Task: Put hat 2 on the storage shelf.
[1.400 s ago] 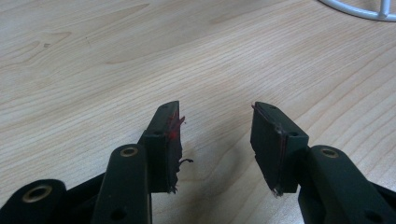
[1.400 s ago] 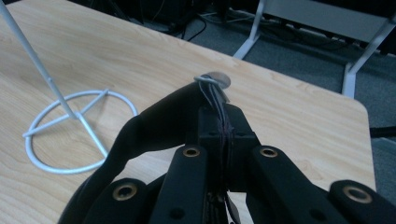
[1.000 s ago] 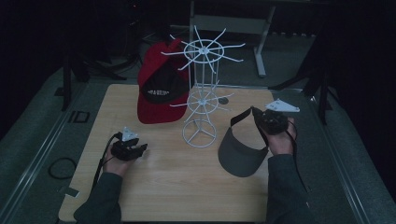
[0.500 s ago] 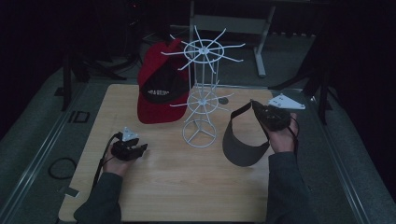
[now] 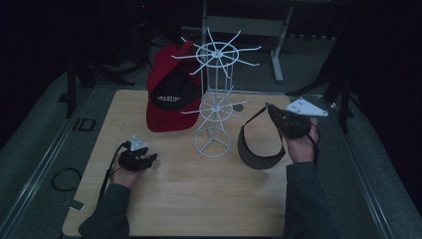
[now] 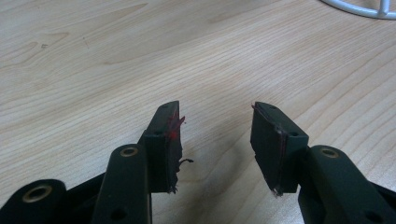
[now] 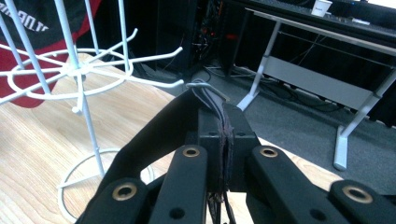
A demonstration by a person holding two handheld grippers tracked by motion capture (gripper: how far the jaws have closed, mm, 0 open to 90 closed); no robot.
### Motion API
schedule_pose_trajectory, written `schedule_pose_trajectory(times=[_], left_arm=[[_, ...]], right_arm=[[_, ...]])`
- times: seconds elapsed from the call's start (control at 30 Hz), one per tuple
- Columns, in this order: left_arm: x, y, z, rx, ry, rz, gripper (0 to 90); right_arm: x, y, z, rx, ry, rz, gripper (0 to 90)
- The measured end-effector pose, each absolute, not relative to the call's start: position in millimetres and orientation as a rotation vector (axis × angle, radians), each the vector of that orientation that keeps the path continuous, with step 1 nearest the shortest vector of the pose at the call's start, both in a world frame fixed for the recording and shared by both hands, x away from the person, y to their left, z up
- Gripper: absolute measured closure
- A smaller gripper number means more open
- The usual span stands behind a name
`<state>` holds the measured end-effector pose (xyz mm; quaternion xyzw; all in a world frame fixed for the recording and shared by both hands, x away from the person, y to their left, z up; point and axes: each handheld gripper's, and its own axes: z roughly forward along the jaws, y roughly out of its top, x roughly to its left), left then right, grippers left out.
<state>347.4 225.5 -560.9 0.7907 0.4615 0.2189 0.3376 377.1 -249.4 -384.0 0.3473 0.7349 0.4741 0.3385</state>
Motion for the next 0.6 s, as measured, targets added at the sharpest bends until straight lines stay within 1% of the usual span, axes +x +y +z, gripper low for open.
schedule_pose_trajectory(times=[0.23,0.6], left_arm=[[347.2,225.2,-560.9,2.058,1.202,0.57,53.3],[346.8,225.2,-560.3,2.056,1.197,0.572,53.4]], right_arm=[[373.5,-246.4,-377.5,0.879,1.913,1.243,87.7],[374.8,-245.9,-376.5,0.874,1.914,1.244,87.8]])
